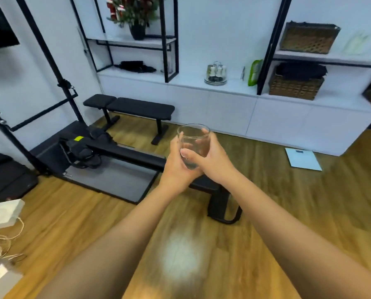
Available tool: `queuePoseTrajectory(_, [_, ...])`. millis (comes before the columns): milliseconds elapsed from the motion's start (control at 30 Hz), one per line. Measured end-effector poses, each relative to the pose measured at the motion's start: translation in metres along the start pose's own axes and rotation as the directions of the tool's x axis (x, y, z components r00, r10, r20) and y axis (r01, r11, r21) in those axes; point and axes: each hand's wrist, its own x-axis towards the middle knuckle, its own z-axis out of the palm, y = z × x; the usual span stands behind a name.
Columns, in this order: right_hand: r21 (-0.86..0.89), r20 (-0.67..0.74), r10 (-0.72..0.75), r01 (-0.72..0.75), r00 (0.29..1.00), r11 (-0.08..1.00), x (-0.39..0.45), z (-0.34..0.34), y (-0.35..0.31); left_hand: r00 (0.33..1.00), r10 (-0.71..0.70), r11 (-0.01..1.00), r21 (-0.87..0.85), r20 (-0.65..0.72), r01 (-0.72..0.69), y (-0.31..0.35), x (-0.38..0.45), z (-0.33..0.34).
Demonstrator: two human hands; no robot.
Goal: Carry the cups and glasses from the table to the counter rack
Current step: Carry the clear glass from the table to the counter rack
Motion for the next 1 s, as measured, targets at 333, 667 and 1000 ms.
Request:
queuePoseTrajectory(333, [0.036, -0.112, 0.032, -0.028, 0.993, 0.999, 0.122, -0.141, 0.089, 0.994, 0.052, 0.999, -0.02, 0.1, -0.05, -0.024, 0.173, 0.154])
queuePoseTrajectory(667, [0.039, -0.093, 0.042, -0.038, 0.995, 0.998, 0.299, -0.261, 0.149, 0.995, 0.069, 0.995, -0.079, 0.067, -0.063, -0.032, 0.36, 0.269])
queuePoseTrajectory(1000, [0.059, -0.086, -0.027, 0.033, 0.996, 0.998, 0.446, -0.367, 0.22, 0.999, 0.037, 0.993, -0.114, 0.009, -0.036, -0.038, 0.505, 0.371])
